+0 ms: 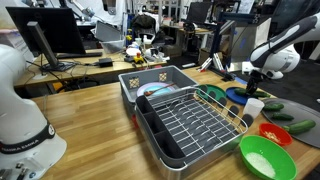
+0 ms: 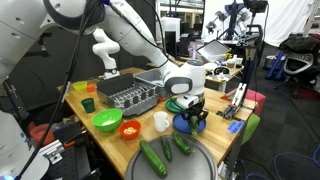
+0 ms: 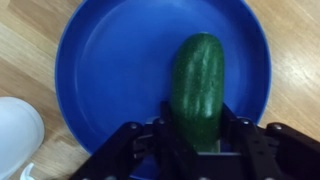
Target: Move the pepper from the blue plate to the gray one
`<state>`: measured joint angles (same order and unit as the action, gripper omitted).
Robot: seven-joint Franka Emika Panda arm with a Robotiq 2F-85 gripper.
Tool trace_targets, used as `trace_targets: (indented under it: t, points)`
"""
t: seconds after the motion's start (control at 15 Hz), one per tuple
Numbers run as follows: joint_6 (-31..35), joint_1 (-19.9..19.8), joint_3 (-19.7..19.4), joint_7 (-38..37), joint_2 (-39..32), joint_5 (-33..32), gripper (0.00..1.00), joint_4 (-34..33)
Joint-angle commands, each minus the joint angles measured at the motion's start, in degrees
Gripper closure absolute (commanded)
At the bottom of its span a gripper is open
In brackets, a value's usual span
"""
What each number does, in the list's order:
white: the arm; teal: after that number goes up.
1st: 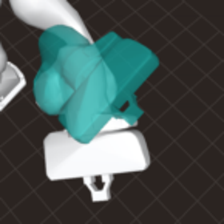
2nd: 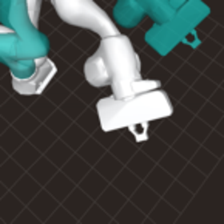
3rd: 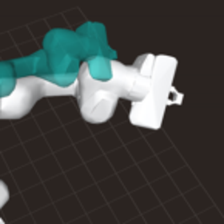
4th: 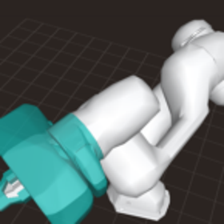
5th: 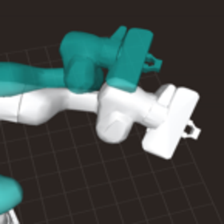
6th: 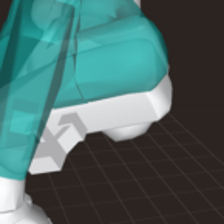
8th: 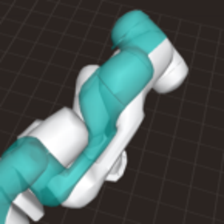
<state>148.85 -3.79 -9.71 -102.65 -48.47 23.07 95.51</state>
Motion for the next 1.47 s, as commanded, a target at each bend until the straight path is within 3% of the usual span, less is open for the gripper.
trace_targets:
  t: [0.0, 0.47, 0.8, 0.87, 1.07, 1.4]
  points:
    - [-0.6, -2.3, 2.6, 2.1, 1.5, 0.3, 0.65, 0.2]
    - [-0.3, -2.6, 1.4, 1.6, 5.6, 0.1, 0.75, 2.4]
    - [1.0, -4.0, 1.1, 1.4, 11.6, 1.5, 0.76, 9.1]
    - [1.3, -4.7, 1.4, 1.4, 12.6, 2.5, 0.73, 10.4]
    - [3.5, -7.9, 2.4, 2.1, 15.1, 8.1, 0.78, 14.9]
    - [10.4, -13.4, 3.0, 6.2, 18.1, 21.1, 0.78, 22.5]
